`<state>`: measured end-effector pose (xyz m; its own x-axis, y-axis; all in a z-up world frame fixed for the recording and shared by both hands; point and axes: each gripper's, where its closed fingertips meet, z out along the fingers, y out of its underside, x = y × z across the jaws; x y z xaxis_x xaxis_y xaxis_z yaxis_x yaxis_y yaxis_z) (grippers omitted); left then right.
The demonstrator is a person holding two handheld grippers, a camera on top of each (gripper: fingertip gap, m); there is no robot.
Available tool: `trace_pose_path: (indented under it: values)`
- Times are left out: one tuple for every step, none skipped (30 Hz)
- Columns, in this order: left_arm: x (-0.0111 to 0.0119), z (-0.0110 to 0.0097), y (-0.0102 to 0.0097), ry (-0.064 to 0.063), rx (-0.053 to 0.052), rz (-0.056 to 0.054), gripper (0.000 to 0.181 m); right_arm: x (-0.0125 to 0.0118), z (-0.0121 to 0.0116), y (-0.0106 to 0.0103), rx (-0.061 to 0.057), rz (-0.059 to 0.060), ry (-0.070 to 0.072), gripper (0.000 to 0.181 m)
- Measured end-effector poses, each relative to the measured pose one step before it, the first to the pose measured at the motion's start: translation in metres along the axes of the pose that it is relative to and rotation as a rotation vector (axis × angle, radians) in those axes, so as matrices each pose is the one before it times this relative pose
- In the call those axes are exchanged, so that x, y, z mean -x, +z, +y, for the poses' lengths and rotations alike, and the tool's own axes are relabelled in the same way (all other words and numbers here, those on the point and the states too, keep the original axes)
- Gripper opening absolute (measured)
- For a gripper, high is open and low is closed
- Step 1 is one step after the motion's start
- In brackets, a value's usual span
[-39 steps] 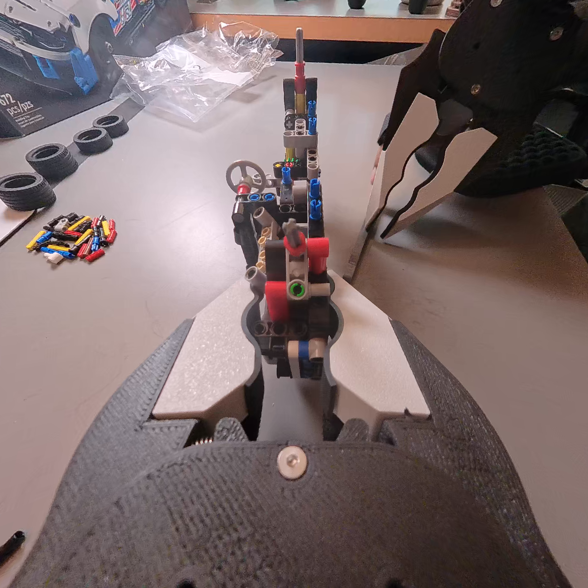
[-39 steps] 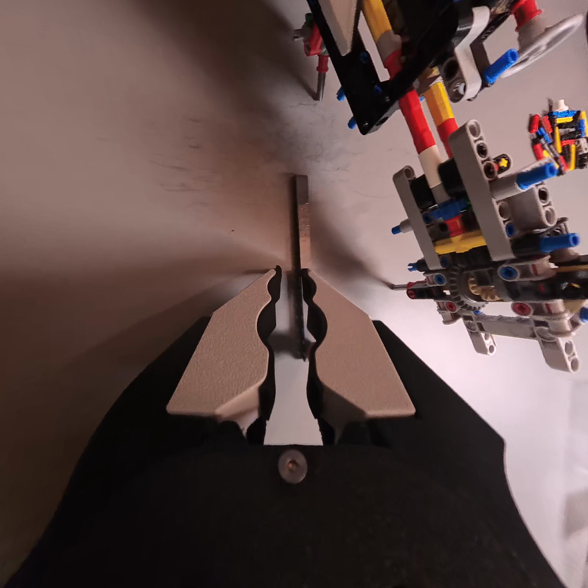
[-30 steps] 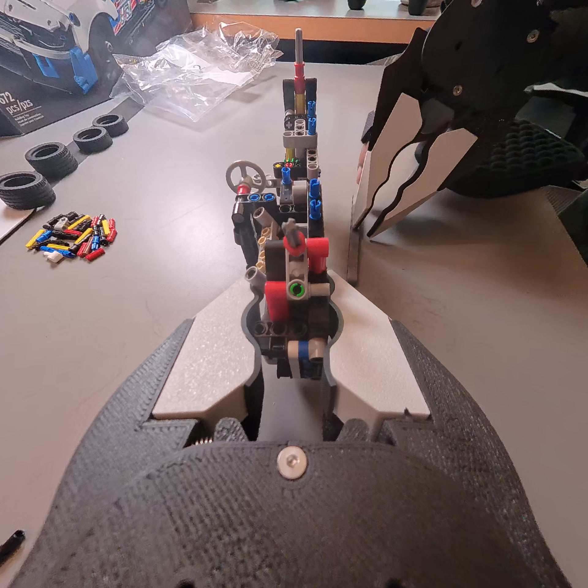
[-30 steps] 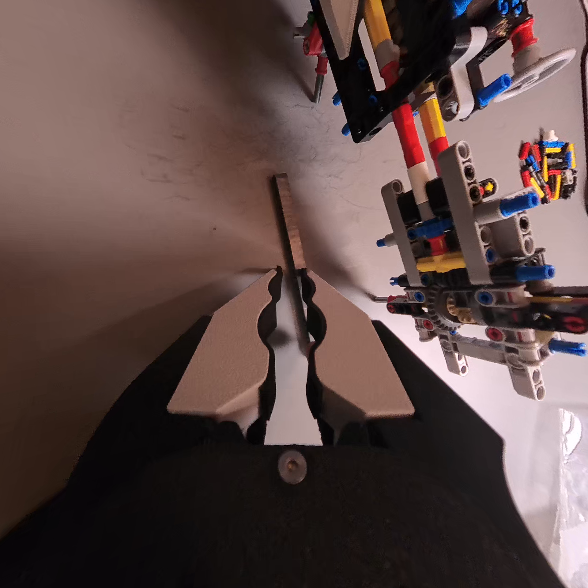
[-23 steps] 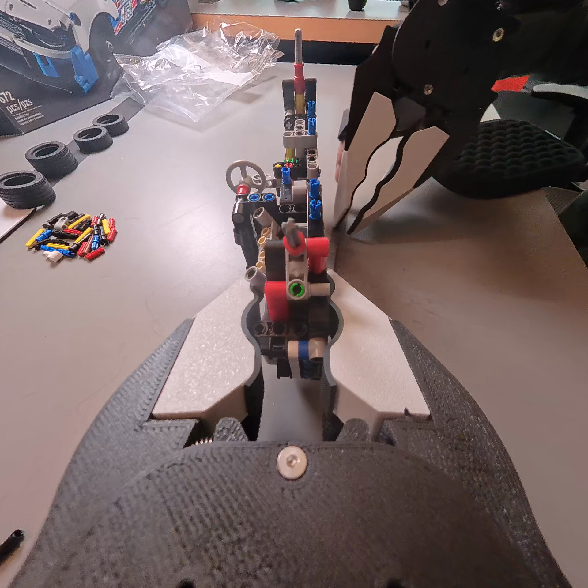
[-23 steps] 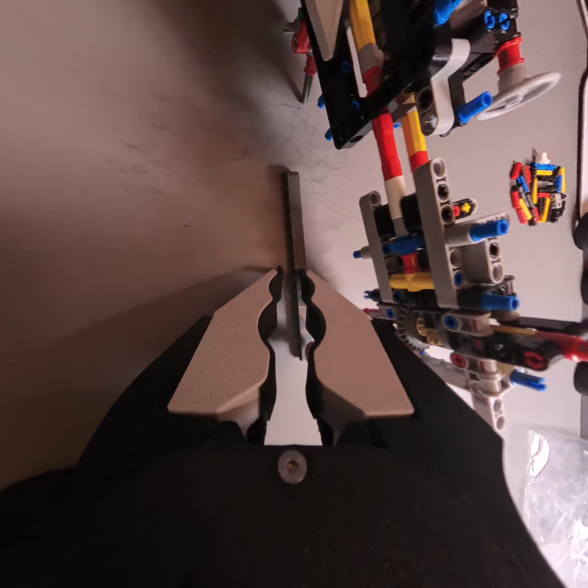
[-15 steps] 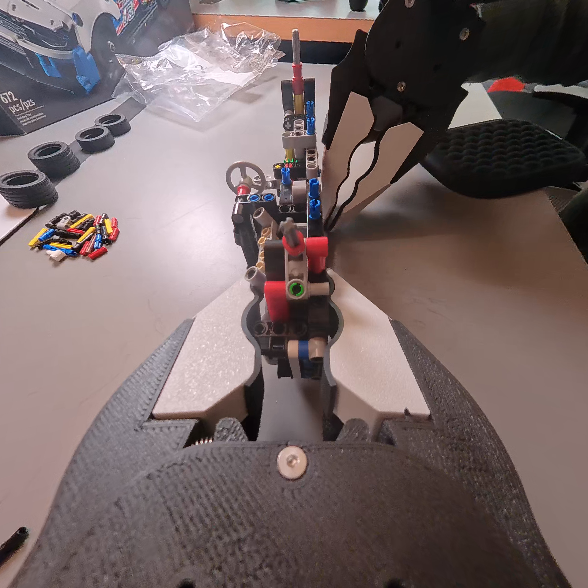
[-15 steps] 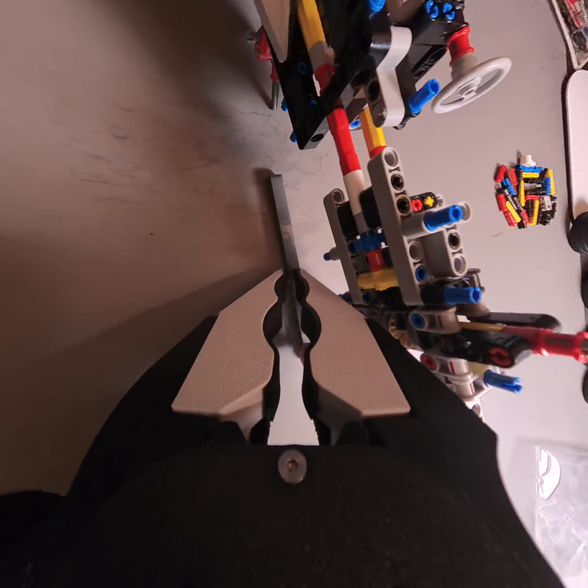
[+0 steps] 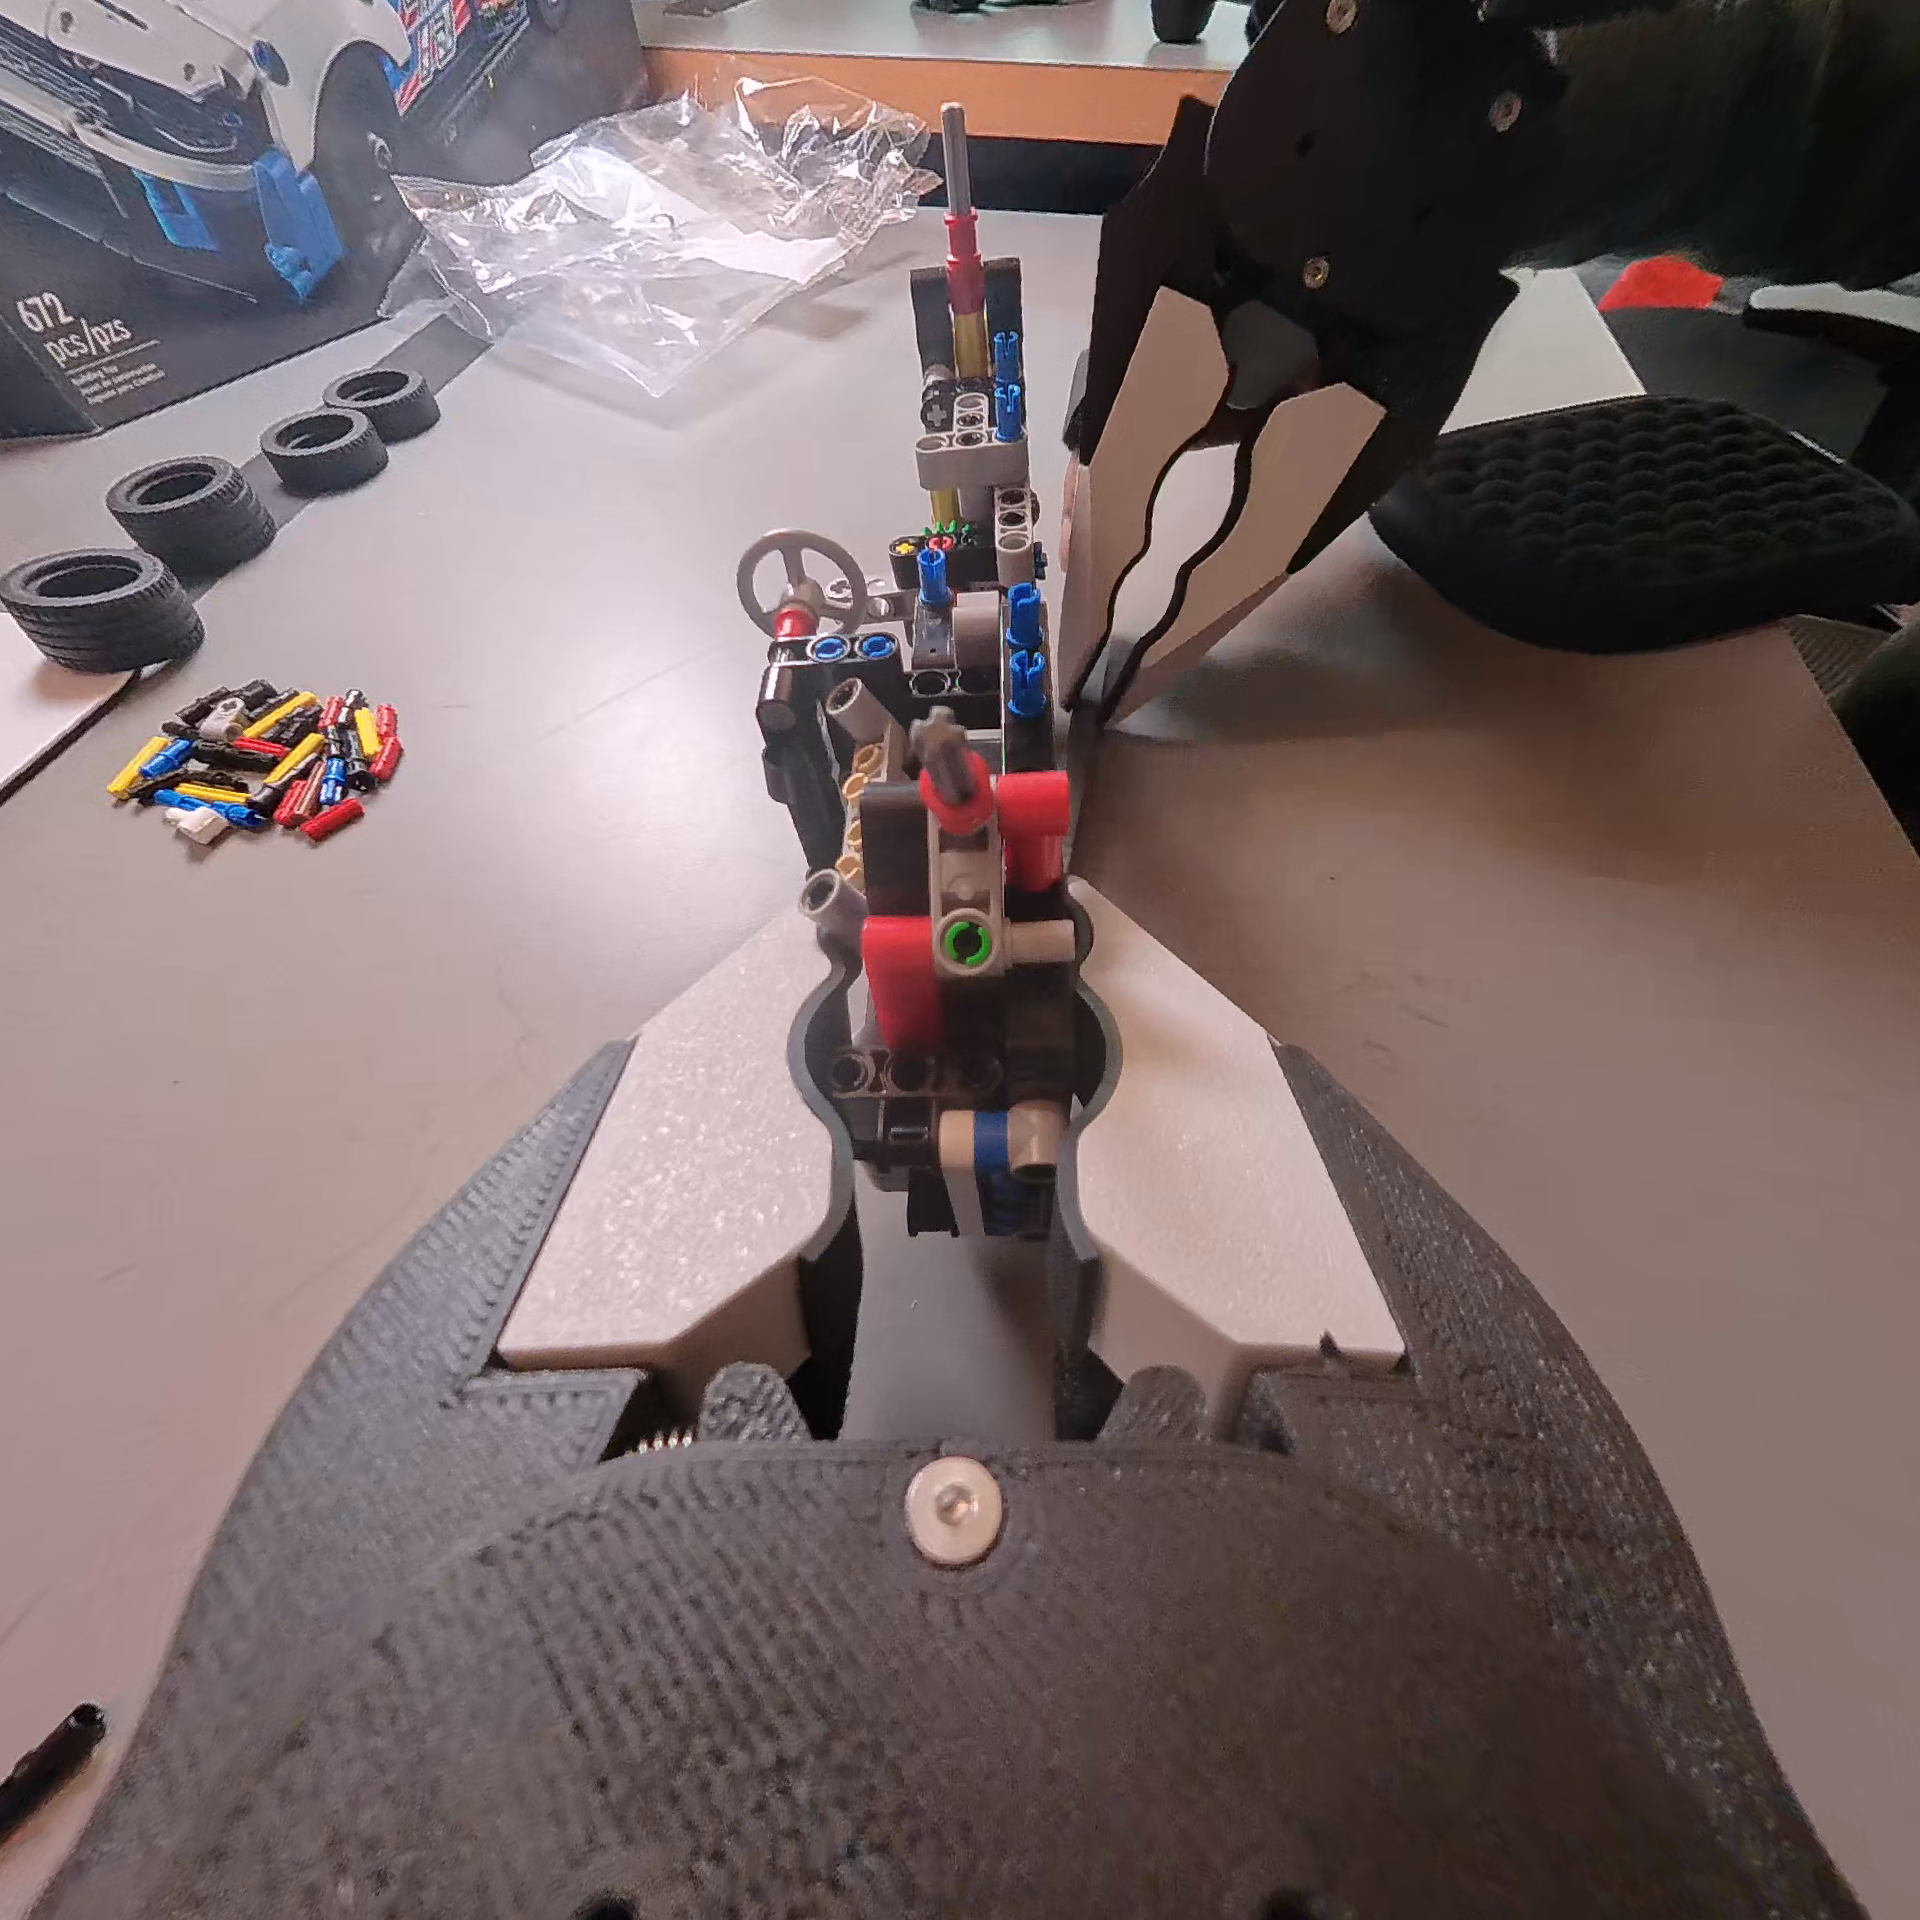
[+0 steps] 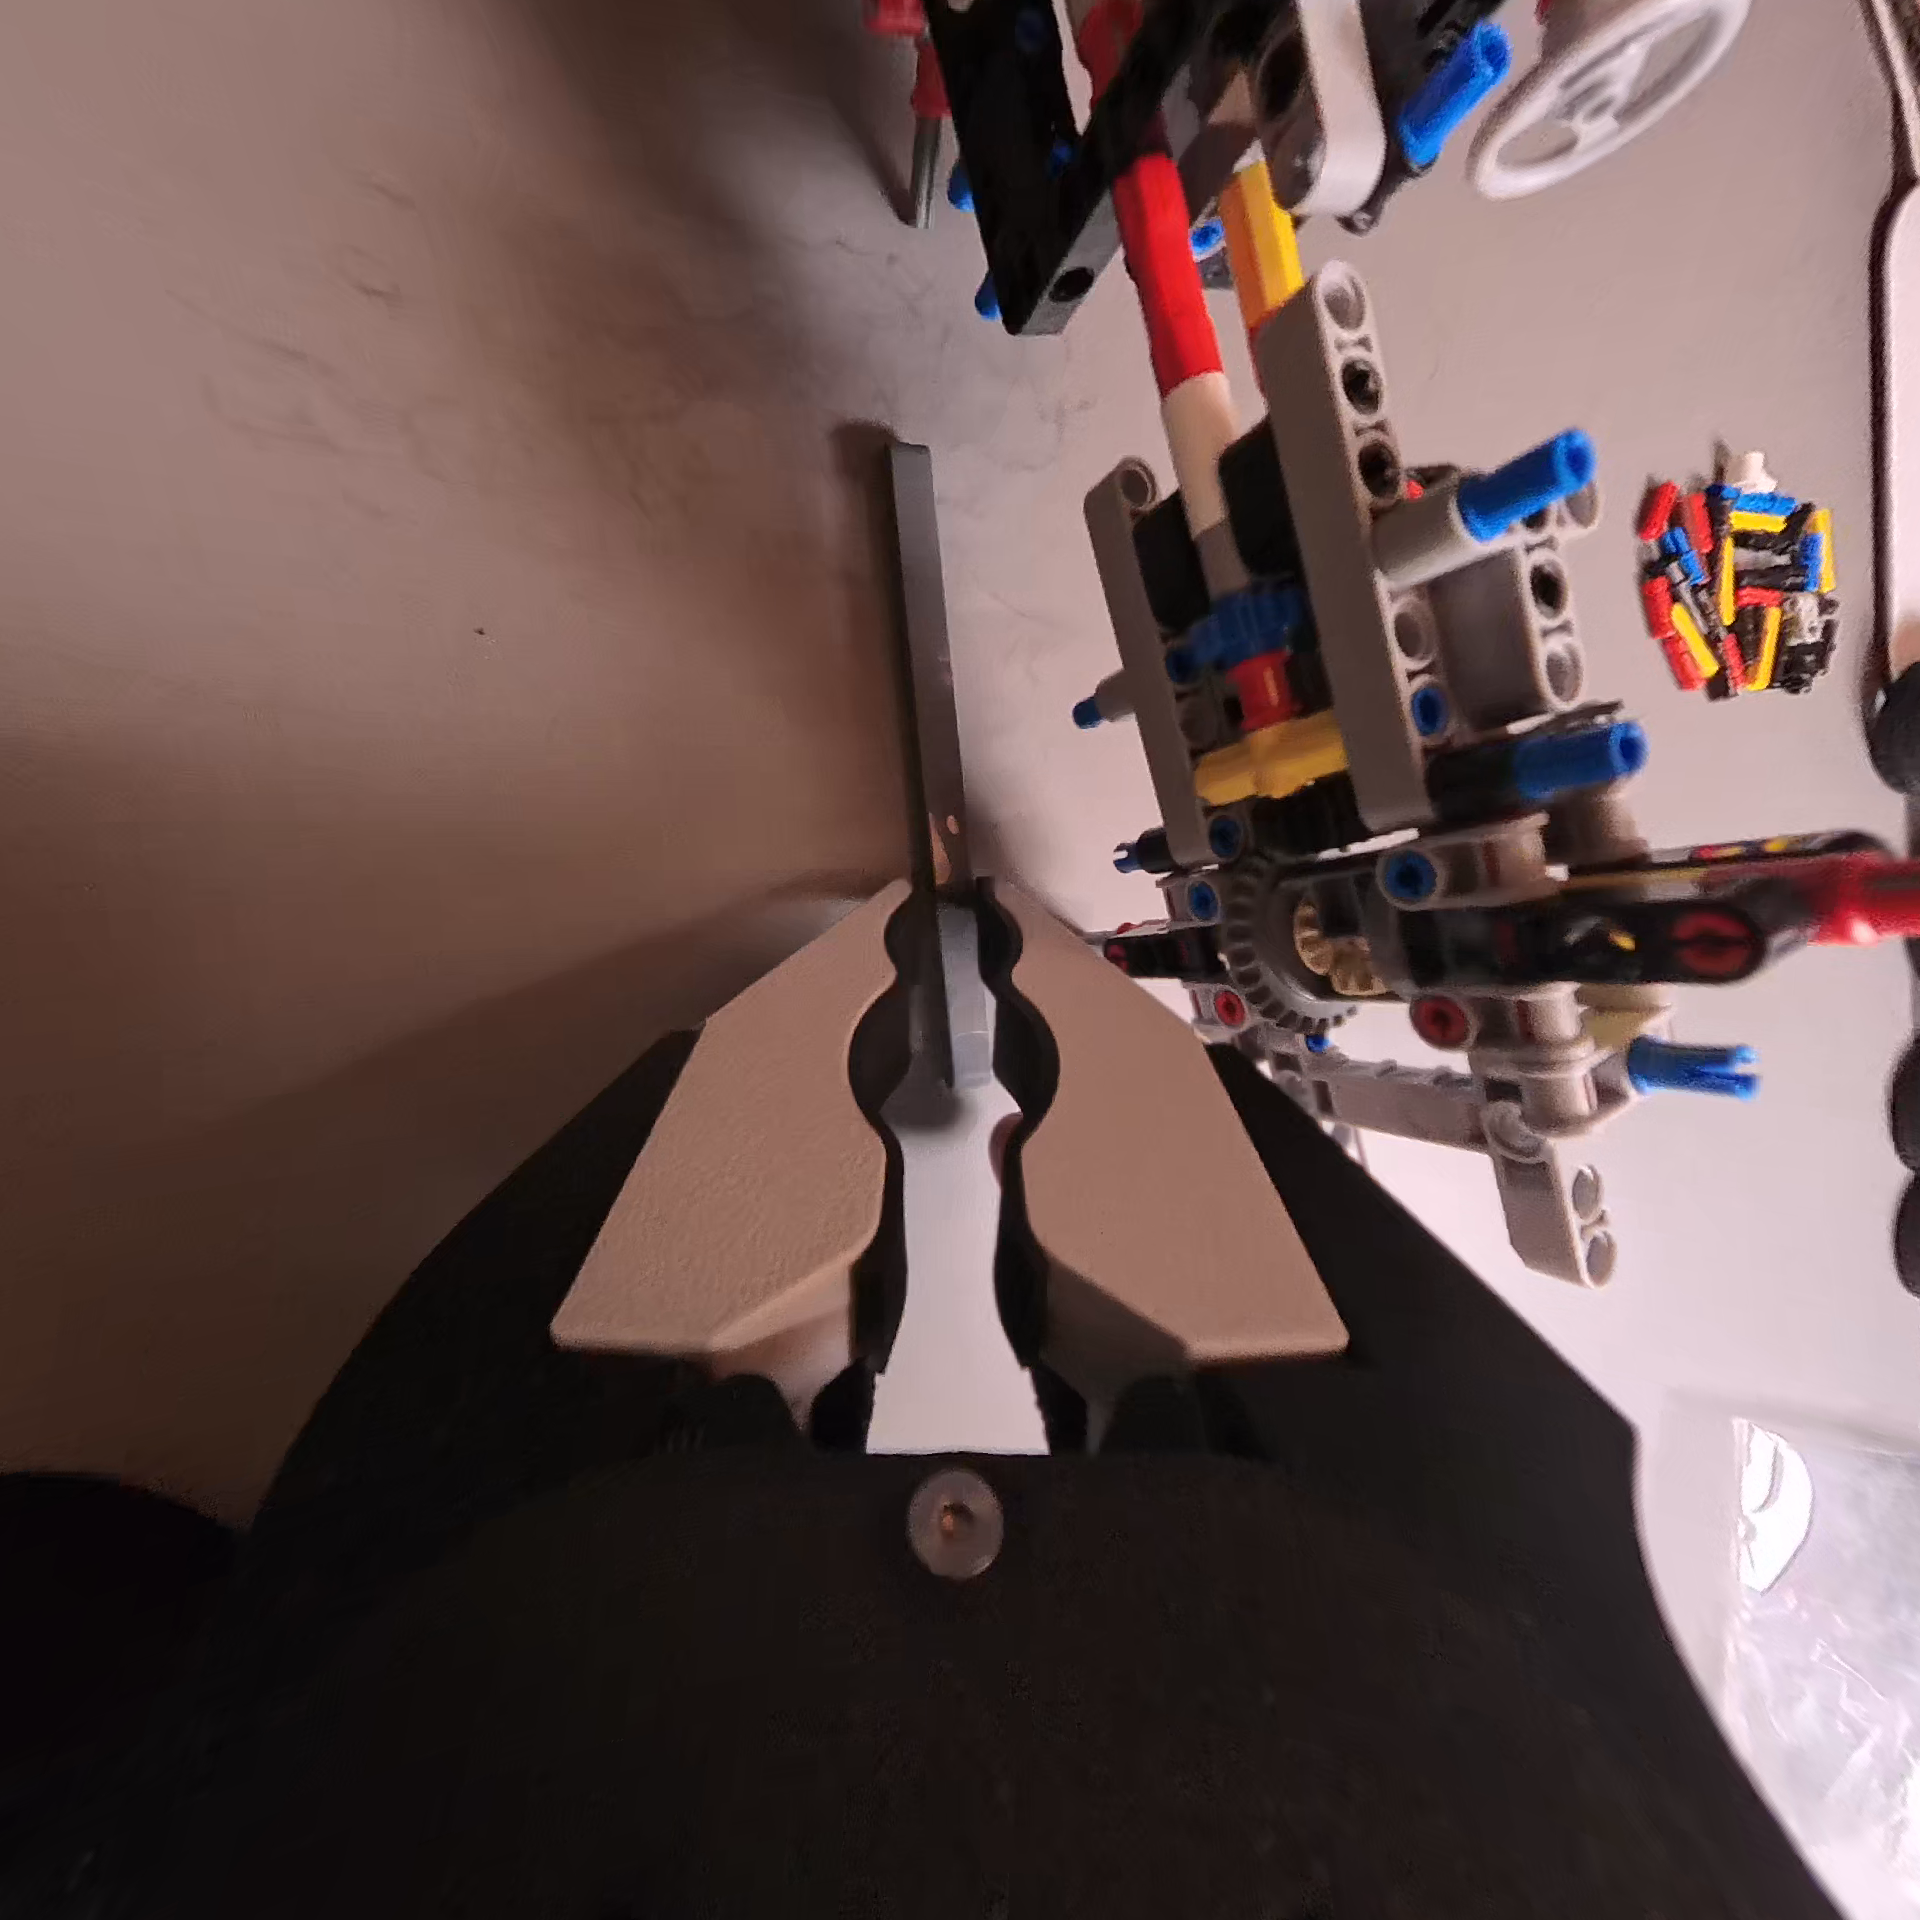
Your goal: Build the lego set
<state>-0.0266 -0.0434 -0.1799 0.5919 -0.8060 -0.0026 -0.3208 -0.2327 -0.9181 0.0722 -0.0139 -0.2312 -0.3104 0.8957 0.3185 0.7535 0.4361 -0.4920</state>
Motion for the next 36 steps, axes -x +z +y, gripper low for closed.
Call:
trace_pose_path:
  values:
    - [-0.00001, 0.0, 0.00001, 0.0004, 0.0001, -0.0007, 0.035, 0.00036, -0.00075, 0.00038, -0.0183, -0.0135, 0.0144, 0.006]
    - [-0.00003, 0.00014, -0.00001, 0.0005, 0.0002, -0.0011, 0.035, 0.00229, 0.00011, -0.00108, -0.0055, -0.0321, 0.0253, 0.005]
    - [-0.00013, -0.00005, -0.00003, 0.0003, 0.0004, -0.0009, 0.035, 0.00451, 0.00025, -0.0024, -0.0045, -0.0487, 0.0338, 0.005]
    - [-0.00015, 0.00007, -0.00007, 0.0003, 0.0004, -0.0004, 0.035, 0.00439, -0.00097, -0.00323, -0.0186, -0.0477, 0.0441, 0.005]
    - [-0.00012, -0.00001, 0.00006, 0.0001, 0.0002, 0.0005, 0.035, 0.00513, -0.00108, -0.0042, -0.0236, -0.0574, 0.058, 0.005]
    - [0.00001, 0.00006, 0.00008, -0.0004, -0.0001, 0.0013, 0.035, 0.00781, 0.00133, -0.00467, -0.0096, -0.0798, 0.0744, 0.005]
    - [-0.00005, -0.00006, 0.00006, -0.0008, -0.0003, 0.0015, 0.035, 0.00835, 0.00335, -0.00459, -0.0011, -0.0888, 0.0849, 0.004]
    - [-0.00001, -0.00005, 0.00005, -0.0006, -0.0003, 0.0013, 0.035, 0.00596, 0.00193, -0.00465, -0.0141, -0.0748, 0.0828, 0.004]
    - [-0.00011, -0.00001, -0.00005, 0.0, -0.0003, 0.0012, 0.035, 0.00635, 0.00065, -0.0046, -0.0261, -0.0808, 0.0854, 0.004]
    - [-0.00012, 0.0, 0.00009, 0.0007, -0.0006, 0.0012, 0.035, 0.00831, 0.0038, -0.00343, -0.0004, -0.0993, 0.1073, 0.004]
    - [-0.00033, 0.0, 0.00006, 0.0008, -0.0008, 0.0011, 0.034, 0.0044, 0.0076, -0.00153, 0.0274, -0.0768, 0.1048, 0.004]
    - [-0.00023, -0.00008, 0.00006, 0.0006, -0.0005, 0.0009, 0.034, -0.00248, 0.00587, -0.00031, 0.0143, -0.0296, 0.0697, 0.004]
    - [-0.00034, -0.00001, 0.00004, 0.0004, 0.0, 0.0007, 0.034, -0.00123, 0.00451, 0.00037, 0.0056, -0.0348, 0.0544, 0.004]
    - [-0.00014, 0.00014, 0.00003, 0.0, 0.0004, 0.0, 0.034, 0.00225, 0.00533, 0.00082, 0.0146, -0.0565, 0.06, 0.005]
    - [0.00005, 0.00007, 0.00002, -0.0001, 0.0007, -0.0008, 0.034, -0.00115, 0.00386, 0.0004, 0.0097, -0.0296, 0.0468, 0.005]
    - [-0.00001, 0.0001, -0.00004, -0.0001, 0.0008, -0.001, 0.034, -0.00518, 0.00253, -0.00013, 0.0039, 0.0028, 0.0314, 0.005]
    - [-0.00005, 0.00007, -0.00008, -0.0001, 0.0003, -0.0003, 0.034, -0.00437, 0.00273, -0.00022, 0.0071, 0.0017, 0.0314, 0.005]
    - [-0.00005, 0.00006, 0.00005, 0.0, -0.0002, 0.0004, 0.034, -0.0018, 0.00166, -0.00055, 0.0022, -0.0086, 0.0256, 0.005]
    - [-0.00006, -0.00003, -0.00004, -0.0006, -0.0005, 0.0005, 0.034, -0.00067, 0.00021, -0.00119, -0.0038, -0.0069, 0.0204, 0.005]
    - [0.00014, 0.00003, -0.00002, -0.0017, -0.0008, 0.0006, 0.034, -0.00105, 0.0002, -0.00151, -0.003, 0.0043, 0.0068, 0.005]
    - [0.0001, 0.0, -0.00007, -0.0024, -0.0012, 0.0009, 0.034, -0.00113, 0.0002, -0.00176, -0.0039, 0.0099, 0.0005, 0.005]
    - [0.00017, 0.00007, -0.00003, -0.0025, -0.0014, 0.0013, 0.034, -0.00055, 0.00019, -0.00168, -0.0057, 0.0047, 0.0054, 0.006]
    - [0.00014, -0.00001, -0.00002, -0.0022, -0.0011, 0.0013, 0.034, -0.00012, -0.00002, -0.00165, -0.0081, -0.0023, 0.0095, 0.008]
    - [0.00009, 0.0, 0.00009, -0.0016, -0.0006, 0.0012, 0.034, -0.00033, -0.00007, -0.00184, -0.0095, -0.0018, 0.0097, 0.01]
    - [0.00001, -0.00003, -0.00006, -0.0009, -0.0005, 0.0009, 0.034, -0.00121, 0.00017, -0.00227, -0.0095, 0.0043, 0.0076, 0.011]
    - [0.00004, 0.0, -0.00002, -0.0003, -0.0001, 0.0006, 0.034, -0.00167, -0.00051, -0.00286, -0.0122, 0.0104, 0.0025, 0.012]
    - [-0.00011, 0.00003, 0.0, 0.0005, 0.0003, 0.0, 0.034, -0.00147, -0.00147, -0.00365, -0.0167, 0.0163, -0.0061, 0.015]
    - [0.0, 0.00006, -0.00001, 0.0011, 0.0005, -0.0005, 0.034, -0.00056, -0.00274, -0.00421, -0.0232, 0.0207, -0.0235, 0.018]
    - [-0.00003, 0.00006, 0.00005, 0.001, 0.0007, -0.0007, 0.034, 0.0009, -0.00563, -0.00476, -0.0398, 0.0265, -0.039, 0.017]
    - [-0.00001, -0.00002, -0.00006, 0.0007, 0.0006, -0.0006, 0.034, 0.00195, -0.00704, -0.00424, -0.0474, 0.0389, -0.0533, 0.016]
    - [-0.00007, 0.00006, -0.00001, 0.0003, 0.0005, -0.0003, 0.034, 0.00256, -0.00598, -0.00268, -0.0408, 0.0542, -0.0782, 0.015]
    - [0.00007, 0.00007, -0.00009, -0.0002, 0.0003, -0.0002, 0.034, 0.00405, -0.00404, -0.00106, -0.0293, 0.0623, -0.1005, 0.015]
    - [0.00009, 0.00006, 0.00004, -0.0006, -0.0003, 0.0, 0.034, 0.00545, -0.00252, 0.00069, -0.0188, 0.0645, -0.1086, 0.015]
    - [0.00003, -0.00006, 0.00001, -0.0007, -0.0005, 0.0004, 0.034, 0.00645, -0.00169, 0.00216, -0.0129, 0.0642, -0.1126, 0.015]
    - [0.00006, -0.00006, -0.00005, -0.0007, -0.0007, 0.0006, 0.034, 0.00634, 0.00014, 0.00369, 0.0, 0.0664, -0.1079, 0.016]
    - [0.00013, -0.00009, 0.00001, -0.001, -0.0008, 0.0006, 0.034, 0.00281, 0.00251, 0.00478, 0.0191, 0.0828, -0.0963, 0.016]
